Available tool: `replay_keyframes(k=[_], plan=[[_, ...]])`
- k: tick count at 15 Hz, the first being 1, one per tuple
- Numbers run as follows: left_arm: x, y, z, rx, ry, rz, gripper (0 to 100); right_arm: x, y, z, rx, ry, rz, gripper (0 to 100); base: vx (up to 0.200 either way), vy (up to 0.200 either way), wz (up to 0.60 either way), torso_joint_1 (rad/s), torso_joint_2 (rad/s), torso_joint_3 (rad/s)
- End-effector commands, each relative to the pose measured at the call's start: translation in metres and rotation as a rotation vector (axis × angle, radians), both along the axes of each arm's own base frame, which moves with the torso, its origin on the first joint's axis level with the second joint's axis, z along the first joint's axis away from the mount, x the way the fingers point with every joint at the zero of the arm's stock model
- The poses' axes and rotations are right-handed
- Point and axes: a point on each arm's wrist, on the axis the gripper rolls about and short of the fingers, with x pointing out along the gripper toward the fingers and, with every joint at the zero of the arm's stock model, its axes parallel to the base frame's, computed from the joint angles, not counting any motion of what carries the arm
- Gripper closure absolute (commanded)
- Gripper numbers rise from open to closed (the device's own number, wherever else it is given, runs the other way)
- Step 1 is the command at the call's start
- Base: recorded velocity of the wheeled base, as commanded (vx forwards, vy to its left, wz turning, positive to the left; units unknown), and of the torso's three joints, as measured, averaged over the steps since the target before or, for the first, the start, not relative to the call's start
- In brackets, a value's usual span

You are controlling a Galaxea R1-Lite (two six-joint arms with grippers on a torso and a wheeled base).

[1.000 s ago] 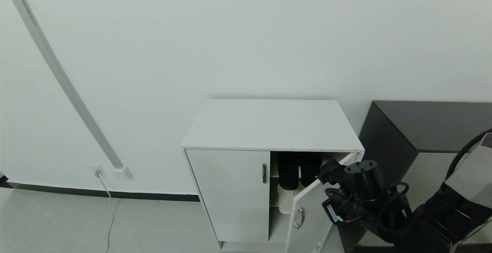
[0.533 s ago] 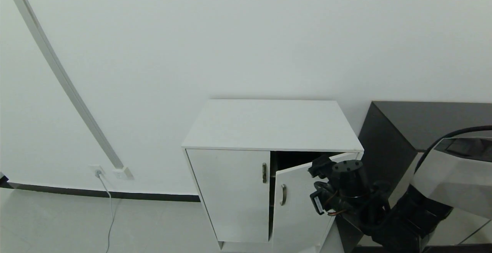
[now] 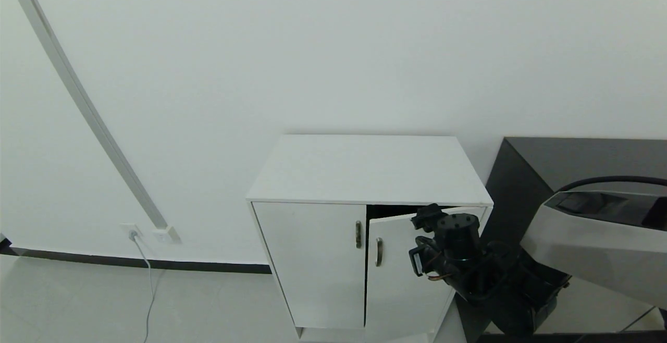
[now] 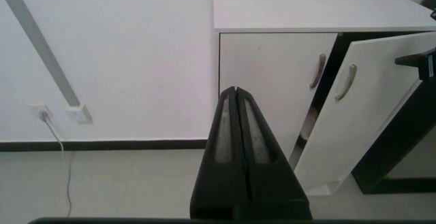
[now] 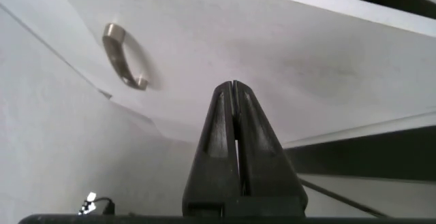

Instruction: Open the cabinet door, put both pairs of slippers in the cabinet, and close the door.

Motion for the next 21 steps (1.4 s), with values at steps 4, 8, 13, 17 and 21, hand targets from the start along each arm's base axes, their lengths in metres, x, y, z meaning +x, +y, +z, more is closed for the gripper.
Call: replay_keyframes(k=[4,8,13,17,21], plan=[[0.000,0.000,0.000,0.000,0.000,-0.001,100,0.009,0.000,-0.011,-0.004,0.006,-0.012,100,0.000,0.000,0.00,0.000,0.00,0.000],[0.000,0.000,0.000,0.000,0.000,-0.001,100,0.018,-0.001,-0.016,-0.001,0.001,-0.026,100,0.000,0.000,0.00,0.000,0.00,0.000],[0.000,0.000,0.000,0.000,0.000,0.001,100,0.033,-0.004,-0.014,0.017,-0.027,-0.055,100,0.000,0.000,0.00,0.000,0.00,0.000],[0.000,0.000,0.000,0.000,0.000,-0.001,100,0.040,-0.008,-0.014,0.022,-0.034,-0.069,100,0.000,0.000,0.00,0.000,0.00,0.000],[0.000,0.000,0.000,0.001,0.000,-0.001,100,0.049,-0.010,-0.007,0.039,-0.063,-0.087,100,0.000,0.000,0.00,0.000,0.00,0.000]])
